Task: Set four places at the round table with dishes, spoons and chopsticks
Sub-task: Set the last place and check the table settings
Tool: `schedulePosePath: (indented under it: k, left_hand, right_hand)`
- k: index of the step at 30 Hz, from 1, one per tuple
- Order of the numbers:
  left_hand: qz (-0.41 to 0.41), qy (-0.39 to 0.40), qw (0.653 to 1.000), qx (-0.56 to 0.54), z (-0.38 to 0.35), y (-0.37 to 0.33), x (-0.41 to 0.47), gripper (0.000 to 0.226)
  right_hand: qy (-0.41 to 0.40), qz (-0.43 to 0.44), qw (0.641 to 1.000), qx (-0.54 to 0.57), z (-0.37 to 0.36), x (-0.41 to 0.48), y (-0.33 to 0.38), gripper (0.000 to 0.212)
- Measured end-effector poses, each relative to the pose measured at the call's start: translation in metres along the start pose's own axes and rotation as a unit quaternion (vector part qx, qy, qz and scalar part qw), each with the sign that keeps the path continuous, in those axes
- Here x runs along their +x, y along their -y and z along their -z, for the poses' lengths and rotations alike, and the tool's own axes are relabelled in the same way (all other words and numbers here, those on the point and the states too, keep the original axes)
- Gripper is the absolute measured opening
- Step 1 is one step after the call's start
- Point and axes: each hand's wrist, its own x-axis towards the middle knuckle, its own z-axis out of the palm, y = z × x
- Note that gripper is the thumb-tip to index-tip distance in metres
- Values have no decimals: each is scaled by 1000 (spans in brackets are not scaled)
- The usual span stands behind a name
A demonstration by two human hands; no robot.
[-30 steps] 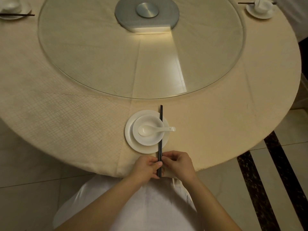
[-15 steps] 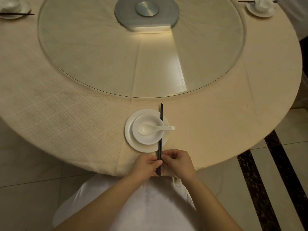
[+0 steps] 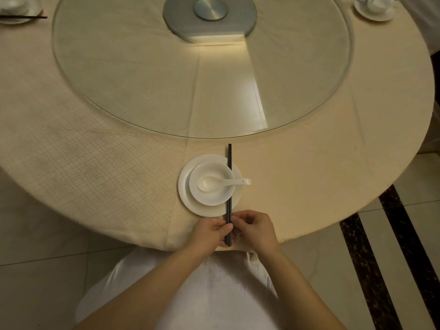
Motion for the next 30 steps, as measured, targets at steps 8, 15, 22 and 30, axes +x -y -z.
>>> schedulePosePath:
  k: [8, 15, 22, 30]
  left_hand:
    - [7, -11, 1000, 3, 2, 5, 4, 20]
    - [26, -41, 998, 46, 13, 3, 0, 28]
    - [39, -66, 973, 219, 49, -15, -18, 35]
    - [-20, -43, 873, 485, 88, -89, -56, 37]
  right_hand:
    - [0, -4, 1000, 3, -1, -2, 2, 8]
    - [-3, -17, 999, -27, 1, -10, 12, 25]
    - [6, 23, 962, -273, 16, -18, 35, 30]
    - [-7, 90, 864, -495, 40, -31, 108, 30]
